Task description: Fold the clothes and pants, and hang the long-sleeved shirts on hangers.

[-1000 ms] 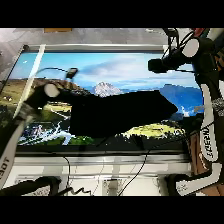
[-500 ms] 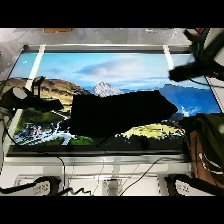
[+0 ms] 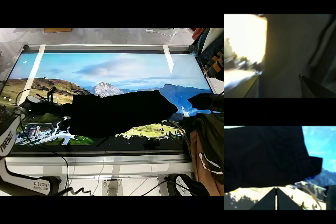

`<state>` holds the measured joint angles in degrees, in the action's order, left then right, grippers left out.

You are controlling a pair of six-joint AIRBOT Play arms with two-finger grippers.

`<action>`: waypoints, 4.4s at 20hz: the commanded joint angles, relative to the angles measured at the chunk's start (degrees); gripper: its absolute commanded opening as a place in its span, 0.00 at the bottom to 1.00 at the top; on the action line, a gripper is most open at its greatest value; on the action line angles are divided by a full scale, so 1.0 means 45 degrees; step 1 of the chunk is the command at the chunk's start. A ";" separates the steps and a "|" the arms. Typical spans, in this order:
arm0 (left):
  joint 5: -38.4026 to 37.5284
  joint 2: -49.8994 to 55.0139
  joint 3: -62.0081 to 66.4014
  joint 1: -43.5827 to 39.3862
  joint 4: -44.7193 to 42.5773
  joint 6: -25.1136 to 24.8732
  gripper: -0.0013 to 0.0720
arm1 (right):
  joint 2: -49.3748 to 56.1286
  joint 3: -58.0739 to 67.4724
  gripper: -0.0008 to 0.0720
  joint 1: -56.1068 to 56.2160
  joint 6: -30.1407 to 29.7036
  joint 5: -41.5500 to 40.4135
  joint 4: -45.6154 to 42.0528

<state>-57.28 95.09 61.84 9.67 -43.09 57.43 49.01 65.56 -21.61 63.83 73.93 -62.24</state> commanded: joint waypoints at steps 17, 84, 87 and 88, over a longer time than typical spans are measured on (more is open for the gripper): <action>-0.4833 -0.2934 0.4148 -0.1375 -0.3449 0.3225 0.03 | 0.3458 -0.0559 0.04 0.2385 0.0039 -0.3619 0.2336; 0.8626 -0.0597 0.4736 -0.9782 -0.0083 0.4571 0.99 | 1.2332 0.4187 0.88 0.3963 0.2599 -0.2812 0.1375; 0.8621 -0.0597 0.4736 -0.9782 -0.0131 0.4566 0.99 | 1.2988 0.4187 0.88 0.3827 0.3390 -0.2584 0.1651; 0.8621 -0.0597 0.4736 -0.9782 -0.0389 0.4566 0.99 | 1.3211 0.4192 0.88 0.3823 0.3395 -0.2317 0.2089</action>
<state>-17.98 92.42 83.13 -34.37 -43.68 78.02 105.75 84.42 -4.64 75.16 62.74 -54.98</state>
